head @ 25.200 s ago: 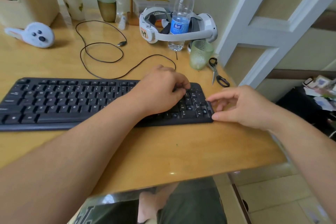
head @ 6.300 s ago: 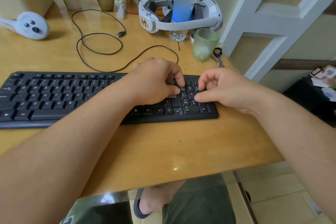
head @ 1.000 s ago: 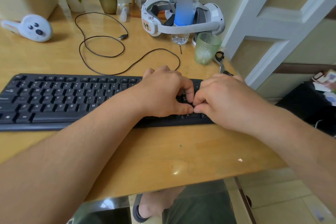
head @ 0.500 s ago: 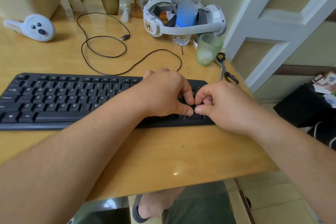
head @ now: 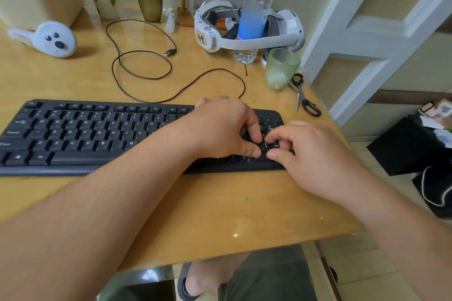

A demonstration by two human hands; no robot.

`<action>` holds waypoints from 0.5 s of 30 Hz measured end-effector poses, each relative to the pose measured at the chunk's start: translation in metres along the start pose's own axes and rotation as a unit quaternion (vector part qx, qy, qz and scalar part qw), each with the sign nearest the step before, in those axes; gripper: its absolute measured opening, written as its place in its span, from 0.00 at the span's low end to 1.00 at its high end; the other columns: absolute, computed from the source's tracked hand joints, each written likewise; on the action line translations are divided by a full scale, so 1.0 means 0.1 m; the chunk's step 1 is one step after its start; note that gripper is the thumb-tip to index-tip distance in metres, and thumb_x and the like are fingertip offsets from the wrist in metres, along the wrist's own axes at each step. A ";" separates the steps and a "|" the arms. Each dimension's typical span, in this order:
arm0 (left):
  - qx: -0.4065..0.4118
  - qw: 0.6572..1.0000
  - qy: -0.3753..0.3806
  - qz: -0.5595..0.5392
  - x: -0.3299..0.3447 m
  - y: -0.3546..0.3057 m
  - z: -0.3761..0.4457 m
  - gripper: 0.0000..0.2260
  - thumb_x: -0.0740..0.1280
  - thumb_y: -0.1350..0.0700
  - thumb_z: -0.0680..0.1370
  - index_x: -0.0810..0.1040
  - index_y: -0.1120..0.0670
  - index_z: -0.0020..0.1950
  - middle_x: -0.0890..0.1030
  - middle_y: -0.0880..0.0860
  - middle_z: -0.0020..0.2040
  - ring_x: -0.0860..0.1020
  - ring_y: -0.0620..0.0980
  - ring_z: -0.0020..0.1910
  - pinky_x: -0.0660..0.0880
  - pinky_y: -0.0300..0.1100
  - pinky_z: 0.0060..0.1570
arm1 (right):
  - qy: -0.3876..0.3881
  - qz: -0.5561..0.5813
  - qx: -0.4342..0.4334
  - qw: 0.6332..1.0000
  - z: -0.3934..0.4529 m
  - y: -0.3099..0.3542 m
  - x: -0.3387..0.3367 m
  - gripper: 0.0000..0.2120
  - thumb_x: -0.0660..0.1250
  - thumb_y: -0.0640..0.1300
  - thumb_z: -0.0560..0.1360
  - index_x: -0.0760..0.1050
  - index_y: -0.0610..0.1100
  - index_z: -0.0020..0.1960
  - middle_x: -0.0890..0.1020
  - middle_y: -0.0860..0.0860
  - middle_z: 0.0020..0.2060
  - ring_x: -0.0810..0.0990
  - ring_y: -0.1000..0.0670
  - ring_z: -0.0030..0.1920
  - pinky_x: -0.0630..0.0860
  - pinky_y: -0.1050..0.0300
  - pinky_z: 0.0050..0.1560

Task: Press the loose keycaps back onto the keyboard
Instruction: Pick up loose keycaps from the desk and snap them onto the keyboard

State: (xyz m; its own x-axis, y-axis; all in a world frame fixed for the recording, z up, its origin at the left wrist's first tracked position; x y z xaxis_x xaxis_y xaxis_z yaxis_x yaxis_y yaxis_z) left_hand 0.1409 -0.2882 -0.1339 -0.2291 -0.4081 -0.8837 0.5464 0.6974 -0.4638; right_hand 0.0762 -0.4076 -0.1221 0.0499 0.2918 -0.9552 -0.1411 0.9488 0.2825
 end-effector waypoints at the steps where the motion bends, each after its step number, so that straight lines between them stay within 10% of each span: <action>1: 0.000 1.000 0.000 -0.001 0.00 0.00 0.00 0.12 0.77 0.37 0.71 0.84 0.39 0.50 0.77 0.43 0.42 0.71 0.38 0.48 0.67 0.50 0.63 | 0.009 0.017 0.011 1.000 0.02 -0.02 0.01 0.08 0.74 0.50 0.77 0.82 0.57 0.56 0.75 0.57 0.38 0.72 0.61 0.39 0.62 0.69 0.36; 15: -0.003 1.000 0.018 -0.005 -0.02 0.03 -0.02 0.15 0.78 0.35 0.69 0.83 0.38 0.51 0.76 0.42 0.44 0.70 0.36 0.46 0.68 0.50 0.60 | 0.001 0.023 0.025 0.999 0.04 -0.08 0.00 0.06 0.74 0.51 0.76 0.80 0.58 0.51 0.76 0.56 0.40 0.73 0.59 0.40 0.63 0.66 0.36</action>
State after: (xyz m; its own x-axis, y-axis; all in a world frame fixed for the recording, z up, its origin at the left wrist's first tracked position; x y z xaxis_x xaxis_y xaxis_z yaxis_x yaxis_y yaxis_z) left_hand 0.1416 -0.2841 -0.1341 -0.2639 -0.3929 -0.8809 0.5390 0.6972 -0.4725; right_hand 0.0817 -0.4148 -0.1237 0.0426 0.3355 -0.9411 -0.0933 0.9392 0.3305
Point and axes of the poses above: each hand's wrist, its own z-axis towards the middle knuckle, its own x-axis out of the palm, y = z × x, the point moved 10 cm from there along z, towards the middle knuckle
